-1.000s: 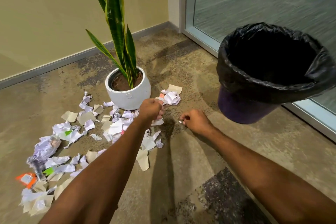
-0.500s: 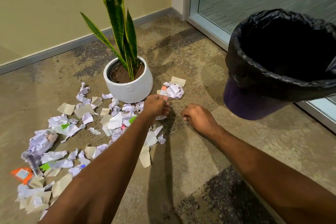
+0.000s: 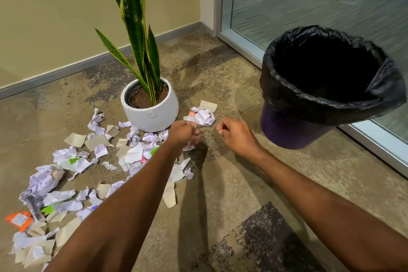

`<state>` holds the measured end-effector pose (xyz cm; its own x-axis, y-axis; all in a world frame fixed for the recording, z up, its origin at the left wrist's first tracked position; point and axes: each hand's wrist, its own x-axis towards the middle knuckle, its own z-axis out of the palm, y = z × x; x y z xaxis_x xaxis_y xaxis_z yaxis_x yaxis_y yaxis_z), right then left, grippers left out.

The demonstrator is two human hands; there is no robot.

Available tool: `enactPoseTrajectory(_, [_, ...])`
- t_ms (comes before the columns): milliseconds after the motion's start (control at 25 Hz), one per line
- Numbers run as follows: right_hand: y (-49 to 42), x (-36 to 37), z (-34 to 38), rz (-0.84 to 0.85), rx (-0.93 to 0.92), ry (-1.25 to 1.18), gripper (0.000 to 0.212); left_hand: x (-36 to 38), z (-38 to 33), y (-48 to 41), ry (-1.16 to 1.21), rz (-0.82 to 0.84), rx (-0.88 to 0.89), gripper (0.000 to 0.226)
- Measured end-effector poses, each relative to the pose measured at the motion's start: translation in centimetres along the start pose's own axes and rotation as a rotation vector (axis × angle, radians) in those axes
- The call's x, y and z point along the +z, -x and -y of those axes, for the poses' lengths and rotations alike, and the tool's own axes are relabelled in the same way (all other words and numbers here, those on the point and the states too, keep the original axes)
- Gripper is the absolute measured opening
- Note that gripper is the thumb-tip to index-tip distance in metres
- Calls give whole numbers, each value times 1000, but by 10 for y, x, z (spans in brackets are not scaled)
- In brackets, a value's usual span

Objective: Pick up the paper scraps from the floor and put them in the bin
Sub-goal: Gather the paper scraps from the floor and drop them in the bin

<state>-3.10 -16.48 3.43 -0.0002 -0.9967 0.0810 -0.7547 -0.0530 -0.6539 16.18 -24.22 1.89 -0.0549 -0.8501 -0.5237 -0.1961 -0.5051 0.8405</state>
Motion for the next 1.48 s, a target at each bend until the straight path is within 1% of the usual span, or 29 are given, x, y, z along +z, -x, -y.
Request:
enactPoseTrajectory(80, [-7, -26, 17, -125, -64, -22, 13, 2, -4, 3, -21, -11, -4, 21])
enactPoseTrajectory(200, [-11, -73, 44, -317, -164, -51, 10, 10, -11, 8, -32, 7, 10, 21])
enactPoseTrajectory(280, [-13, -106, 55, -431, -190, -79, 9, 15, -15, 12, -38, 25, 28, 20])
enactPoseTrajectory(400, [-15, -157, 60, -584, -154, -110, 10, 26, -22, 20, -28, 38, 45, 17])
enactPoseTrajectory(520, [-16, -203, 44, -679, -32, -101, 12, 39, -28, 27, -29, 29, 67, 13])
enactPoseTrajectory(600, [-15, -226, 24, -664, 114, -129, 13, 46, -31, 31, -20, 38, 74, 11])
enactPoseTrajectory(720, [-13, -242, -5, -602, 305, -220, 27, 50, -35, 36, -30, 52, 84, 8])
enactPoseTrajectory(840, [-11, -244, -22, -585, 376, -316, 38, 51, -37, 38, -26, 65, 87, 10])
enactPoseTrajectory(920, [-10, -243, -25, -607, 392, -328, 36, 49, -38, 37, -30, 48, 88, 12])
enactPoseTrajectory(1040, [-6, -241, -18, -657, 372, -261, 25, 41, -37, 33, -40, 8, 88, 14])
enactPoseTrajectory(1120, [-5, -238, -8, -678, 324, -203, 18, 36, -33, 29, -43, -27, 90, 19])
enactPoseTrajectory(1160, [-5, -235, -1, -682, 290, -201, 14, 34, -31, 27, -48, -61, 96, 22])
enactPoseTrajectory(1240, [-8, -225, 17, -673, 224, -240, 12, 27, -25, 22, -135, -207, 134, 23])
enactPoseTrajectory(1320, [-14, -207, 38, -626, 158, -362, 15, 21, -21, 18, -229, -330, 162, 31])
enactPoseTrajectory(1400, [-24, -183, 56, -526, 100, -542, 18, 17, -20, 12, -261, -329, 160, 46])
enactPoseTrajectory(1480, [-36, -153, 66, -383, 57, -650, 17, 15, -20, 5, -321, -292, 162, 56])
